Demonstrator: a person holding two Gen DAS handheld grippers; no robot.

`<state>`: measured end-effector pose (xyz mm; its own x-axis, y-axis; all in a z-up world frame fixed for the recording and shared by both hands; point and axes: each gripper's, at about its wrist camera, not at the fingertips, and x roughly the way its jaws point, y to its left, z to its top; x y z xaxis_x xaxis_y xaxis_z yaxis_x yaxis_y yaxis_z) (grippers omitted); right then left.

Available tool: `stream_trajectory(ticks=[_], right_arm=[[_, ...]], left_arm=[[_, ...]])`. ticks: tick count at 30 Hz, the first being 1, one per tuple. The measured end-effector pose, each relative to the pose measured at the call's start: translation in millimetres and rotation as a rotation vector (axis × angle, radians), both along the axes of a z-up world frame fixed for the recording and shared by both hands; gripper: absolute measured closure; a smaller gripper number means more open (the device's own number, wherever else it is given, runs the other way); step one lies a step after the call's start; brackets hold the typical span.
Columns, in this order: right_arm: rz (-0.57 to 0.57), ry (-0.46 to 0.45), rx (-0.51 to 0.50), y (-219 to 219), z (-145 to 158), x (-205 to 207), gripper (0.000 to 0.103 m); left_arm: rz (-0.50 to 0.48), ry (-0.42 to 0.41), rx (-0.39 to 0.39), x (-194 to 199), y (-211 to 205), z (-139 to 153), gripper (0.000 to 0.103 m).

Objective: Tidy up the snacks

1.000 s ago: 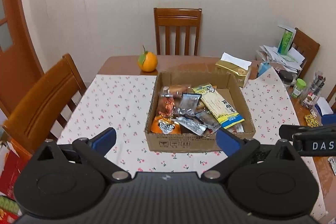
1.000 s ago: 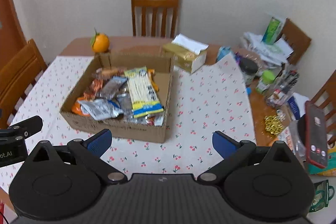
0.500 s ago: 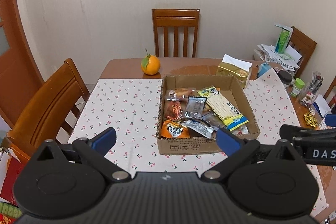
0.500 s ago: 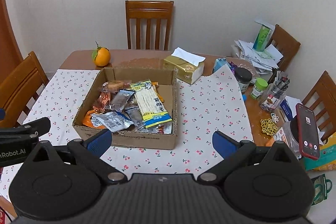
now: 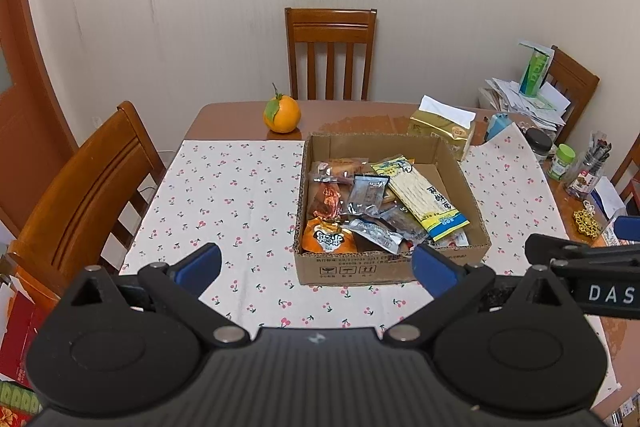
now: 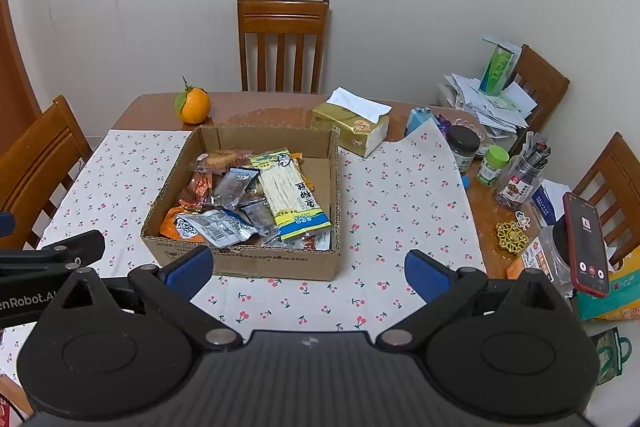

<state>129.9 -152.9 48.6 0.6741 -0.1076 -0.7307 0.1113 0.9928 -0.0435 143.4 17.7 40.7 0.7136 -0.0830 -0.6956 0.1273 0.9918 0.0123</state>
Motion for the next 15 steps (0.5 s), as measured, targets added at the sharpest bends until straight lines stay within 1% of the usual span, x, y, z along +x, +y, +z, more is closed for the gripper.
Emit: stream_trajectory(ticks=[15], right_arm=[[0.01, -0.006, 0.011, -1.4, 3.1, 1.1, 0.0]], left_arm=[[0.017, -0.006, 0.003, -0.7, 0.0, 4.0, 0.002]])
